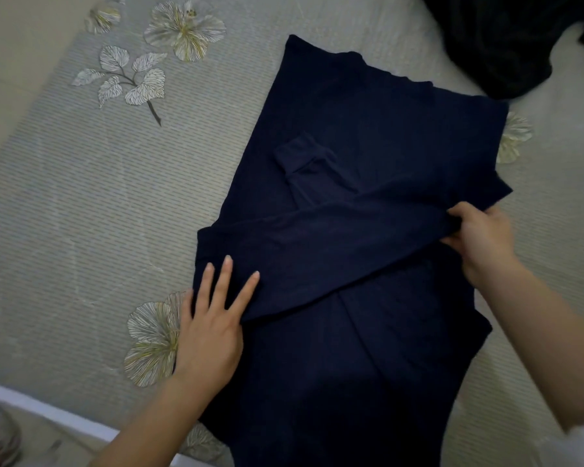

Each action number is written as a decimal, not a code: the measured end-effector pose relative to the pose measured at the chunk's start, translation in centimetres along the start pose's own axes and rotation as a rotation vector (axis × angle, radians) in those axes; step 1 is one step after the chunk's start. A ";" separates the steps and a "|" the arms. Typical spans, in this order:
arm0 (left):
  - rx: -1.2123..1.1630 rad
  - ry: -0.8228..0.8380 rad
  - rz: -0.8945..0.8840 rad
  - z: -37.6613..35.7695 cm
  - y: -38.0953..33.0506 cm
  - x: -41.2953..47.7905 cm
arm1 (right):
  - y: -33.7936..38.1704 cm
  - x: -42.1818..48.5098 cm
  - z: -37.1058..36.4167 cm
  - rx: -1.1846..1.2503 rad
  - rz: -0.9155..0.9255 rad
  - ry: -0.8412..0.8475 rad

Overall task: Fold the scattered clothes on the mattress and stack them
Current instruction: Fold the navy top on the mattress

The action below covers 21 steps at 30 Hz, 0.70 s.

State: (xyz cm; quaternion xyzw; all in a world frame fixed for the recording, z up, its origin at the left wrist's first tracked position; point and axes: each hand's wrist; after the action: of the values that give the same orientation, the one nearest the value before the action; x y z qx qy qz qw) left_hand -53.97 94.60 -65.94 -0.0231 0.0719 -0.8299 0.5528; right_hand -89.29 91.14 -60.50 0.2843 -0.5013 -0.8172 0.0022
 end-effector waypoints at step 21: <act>-0.039 0.187 -0.202 -2.5 -2.2 -2.1 | -10.3 -6.5 2.4 -1.135 0.871 0.381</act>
State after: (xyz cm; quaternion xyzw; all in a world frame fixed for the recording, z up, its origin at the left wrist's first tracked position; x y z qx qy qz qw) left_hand -55.51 97.61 -68.03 0.0363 0.1367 -0.8784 0.4565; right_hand -82.11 100.11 -65.16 0.1514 -0.0599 -0.8124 0.5600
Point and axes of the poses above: each hand's wrist, its own x-axis towards the middle knuckle, its own z-axis out of the back of the hand, y = z × x, and after that the axes turned 13 degrees about -y, right-handed
